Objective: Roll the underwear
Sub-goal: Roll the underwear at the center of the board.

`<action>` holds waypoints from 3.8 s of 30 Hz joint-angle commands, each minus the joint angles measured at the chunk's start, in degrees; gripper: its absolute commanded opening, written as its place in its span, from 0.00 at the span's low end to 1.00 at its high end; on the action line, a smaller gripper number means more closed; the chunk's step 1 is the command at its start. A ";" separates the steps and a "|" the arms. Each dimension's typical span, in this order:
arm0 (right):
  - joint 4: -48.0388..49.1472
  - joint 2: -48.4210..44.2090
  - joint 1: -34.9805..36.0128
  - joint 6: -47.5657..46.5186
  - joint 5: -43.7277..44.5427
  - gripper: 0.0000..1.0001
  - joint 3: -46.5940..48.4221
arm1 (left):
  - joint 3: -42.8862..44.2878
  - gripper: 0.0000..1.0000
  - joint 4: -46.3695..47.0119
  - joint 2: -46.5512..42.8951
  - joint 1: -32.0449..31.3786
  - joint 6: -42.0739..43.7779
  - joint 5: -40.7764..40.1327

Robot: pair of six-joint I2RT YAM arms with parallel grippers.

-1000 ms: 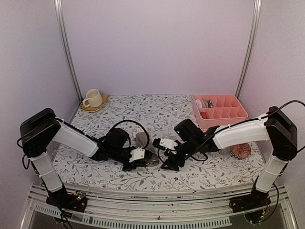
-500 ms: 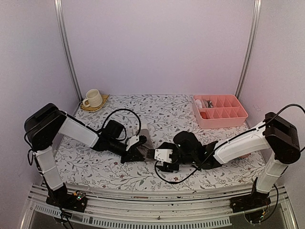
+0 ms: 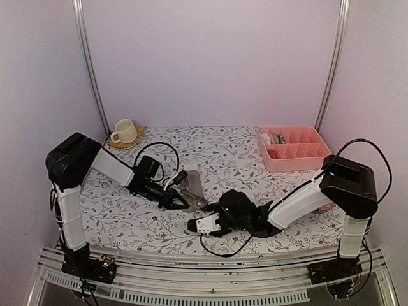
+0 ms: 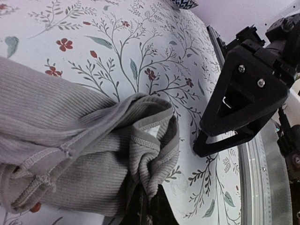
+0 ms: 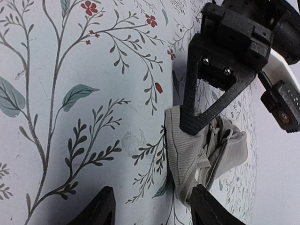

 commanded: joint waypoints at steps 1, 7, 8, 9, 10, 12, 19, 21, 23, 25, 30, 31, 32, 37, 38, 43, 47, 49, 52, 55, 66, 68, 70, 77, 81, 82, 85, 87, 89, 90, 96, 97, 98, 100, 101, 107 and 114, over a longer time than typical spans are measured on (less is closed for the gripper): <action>2.85 4.08 1.70 -5.67 3.33 0.51 2.76 | 2.10 0.00 -4.74 3.76 1.80 -2.86 3.08; 4.06 8.59 1.83 -9.26 7.43 0.42 5.86 | 3.04 0.00 -5.34 4.84 2.55 -3.77 3.32; 4.10 9.11 1.83 -10.14 7.94 0.42 6.20 | 3.23 0.00 -5.68 4.98 2.69 -3.74 3.46; 4.34 9.71 1.85 -10.61 8.60 0.42 6.53 | 3.46 0.00 -6.00 5.05 2.76 -3.73 3.48; 4.32 10.18 1.76 -10.88 9.10 0.42 6.91 | 3.64 0.00 -6.26 5.24 2.83 -3.67 3.56; 4.20 11.19 1.51 -11.38 10.10 0.41 7.74 | 3.78 0.00 -6.39 5.38 2.86 -3.64 3.67; 0.97 13.39 0.40 -11.33 9.80 0.38 9.89 | 3.89 0.00 -6.57 5.52 2.98 -3.73 3.74; 0.25 13.85 0.10 -10.54 10.06 0.36 10.74 | 3.82 0.00 -6.55 5.40 2.96 -3.55 4.03; -1.59 14.39 -0.21 -9.77 10.14 0.33 11.92 | 3.64 0.00 -6.57 5.15 3.00 -3.23 4.36; -3.08 14.71 -0.69 -8.47 10.22 0.28 12.94 | 3.47 0.00 -6.57 4.84 3.04 -3.08 4.51; -5.65 15.07 -1.57 -6.49 9.86 0.26 14.30 | 3.49 0.00 -6.84 4.68 3.08 -2.72 4.64; -5.89 15.16 -1.74 -6.14 9.65 0.26 14.34 | 3.53 0.00 -6.91 4.71 3.11 -2.68 4.68; -6.17 15.23 -1.82 -5.99 9.62 0.26 14.41 | 3.54 0.00 -6.92 4.77 3.11 -2.66 4.67; -8.36 16.49 -2.13 -4.91 9.45 0.23 15.63 | 3.47 0.00 -6.92 4.50 3.18 -2.45 5.01; -9.00 16.69 -2.21 -4.55 9.24 0.20 15.95 | 3.38 0.00 -6.88 4.32 3.19 -2.24 5.00; -14.86 17.42 -2.76 -1.60 6.59 0.04 18.98 | 2.20 0.02 -5.83 2.84 3.20 -1.87 4.99; -17.84 16.93 -3.39 0.83 4.49 0.03 20.17 | 1.38 0.17 -4.99 1.64 3.18 -1.76 5.23; -19.49 16.32 -3.73 2.25 2.79 0.03 20.39 | 0.18 0.38 -3.21 0.37 3.36 -2.08 5.49; -22.57 15.26 -4.40 4.78 -0.52 0.02 21.82 | -2.70 0.56 0.07 -2.24 3.63 -2.45 5.72; -25.87 14.82 -4.61 6.83 -2.31 0.02 23.79 | -4.93 0.65 2.95 -6.58 3.93 -2.62 6.03; -42.42 16.12 -5.39 15.33 -12.57 0.03 33.98 | -13.95 0.75 16.78 -20.45 8.23 -5.04 4.08; -47.70 17.59 -5.95 16.93 -15.34 0.02 38.46 | -16.00 0.75 19.64 -22.90 9.12 -4.81 3.10; -52.90 19.49 -6.73 18.82 -18.36 0.02 43.17 | -18.14 0.74 22.95 -25.87 9.70 -4.70 2.52; -69.38 28.36 -9.39 23.80 -28.97 0.03 59.97 | -24.48 0.73 30.78 -34.33 9.68 -2.33 1.29; -76.66 32.56 -10.77 26.25 -34.37 0.03 67.27 | -26.24 0.73 29.92 -40.99 9.46 2.35 -1.14; -77.92 33.41 -11.07 26.54 -35.38 0.03 68.59 | -26.77 0.73 29.37 -42.67 9.16 4.11 -1.95; -79.63 34.79 -11.70 27.03 -38.79 0.03 70.45 | -28.51 0.73 26.42 -48.49 8.21 12.86 -4.04; -80.43 35.25 -12.04 27.49 -40.62 0.03 71.70 | -30.21 0.72 23.51 -52.22 6.45 21.46 -6.67; -80.94 35.64 -12.45 28.58 -42.63 0.03 73.01 | -32.58 0.68 21.42 -55.47 3.72 31.45 -12.26; -81.33 36.12 -12.63 29.74 -43.40 0.03 73.82 | -34.06 0.67 21.54 -56.42 2.20 36.17 -15.03; -82.77 37.85 -12.84 33.27 -47.22 0.03 76.22 | -35.56 0.59 17.37 -53.80 -2.46 49.27 -22.42; -82.62 38.01 -12.84 34.13 -48.04 0.03 76.21 | -35.03 0.58 15.89 -52.81 -3.28 51.28 -23.29; -82.43 38.02 -12.82 35.03 -49.14 0.03 76.16 | -34.80 0.58 14.85 -51.59 -4.49 53.47 -24.83; -82.02 38.05 -12.80 36.69 -51.28 0.03 76.05 | -34.91 0.57 14.44 -49.15 -7.18 57.58 -28.72; -81.86 38.04 -12.81 37.06 -52.06 0.03 76.03 | -35.16 0.58 15.10 -47.85 -8.26 58.53 -30.52; -80.61 38.07 -12.76 38.40 -53.41 0.03 75.85 | -34.91 0.59 19.68 -40.43 -13.73 60.49 -39.10; -79.64 38.38 -12.81 38.93 -54.05 0.03 75.77 | -34.54 0.58 24.92 -33.83 -17.57 61.93 -45.64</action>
